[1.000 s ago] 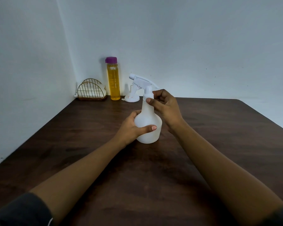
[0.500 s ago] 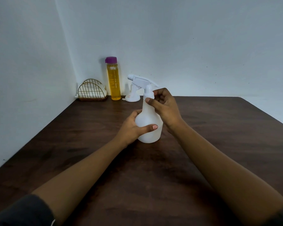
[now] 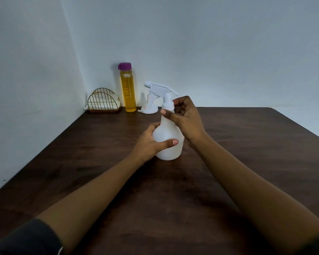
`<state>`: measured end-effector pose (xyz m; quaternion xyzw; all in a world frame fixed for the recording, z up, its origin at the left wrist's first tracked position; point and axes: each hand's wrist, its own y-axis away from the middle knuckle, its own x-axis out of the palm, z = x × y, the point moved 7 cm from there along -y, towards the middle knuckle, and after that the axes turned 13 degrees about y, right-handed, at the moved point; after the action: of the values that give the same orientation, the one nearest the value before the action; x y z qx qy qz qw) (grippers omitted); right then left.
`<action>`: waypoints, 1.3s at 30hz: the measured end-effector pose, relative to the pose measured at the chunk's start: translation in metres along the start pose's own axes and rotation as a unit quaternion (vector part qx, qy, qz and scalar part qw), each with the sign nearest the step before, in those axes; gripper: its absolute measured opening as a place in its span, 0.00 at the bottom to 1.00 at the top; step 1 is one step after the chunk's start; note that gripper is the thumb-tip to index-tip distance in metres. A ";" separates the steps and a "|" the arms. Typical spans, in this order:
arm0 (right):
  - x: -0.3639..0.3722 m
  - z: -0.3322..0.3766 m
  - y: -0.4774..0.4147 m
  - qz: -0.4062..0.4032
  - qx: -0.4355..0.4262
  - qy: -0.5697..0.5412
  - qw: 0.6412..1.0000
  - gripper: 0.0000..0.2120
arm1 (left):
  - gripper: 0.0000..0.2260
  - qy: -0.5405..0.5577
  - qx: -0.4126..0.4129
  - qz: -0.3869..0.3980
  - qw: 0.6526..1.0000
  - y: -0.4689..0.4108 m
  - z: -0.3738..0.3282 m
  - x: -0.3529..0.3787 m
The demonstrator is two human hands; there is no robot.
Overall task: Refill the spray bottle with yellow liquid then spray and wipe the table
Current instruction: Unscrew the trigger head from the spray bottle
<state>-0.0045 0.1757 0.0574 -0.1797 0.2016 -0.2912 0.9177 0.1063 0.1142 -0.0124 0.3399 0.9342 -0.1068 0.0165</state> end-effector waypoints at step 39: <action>-0.037 0.182 -0.100 -0.022 -0.004 -0.072 0.997 0.13 | 0.35 -0.023 -0.019 -0.006 1.000 0.001 -0.004 0.000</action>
<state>0.0078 0.1603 0.2677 -0.2080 0.1325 -0.2968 0.9225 0.1065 0.1157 -0.0090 0.3316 0.9374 -0.0966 0.0441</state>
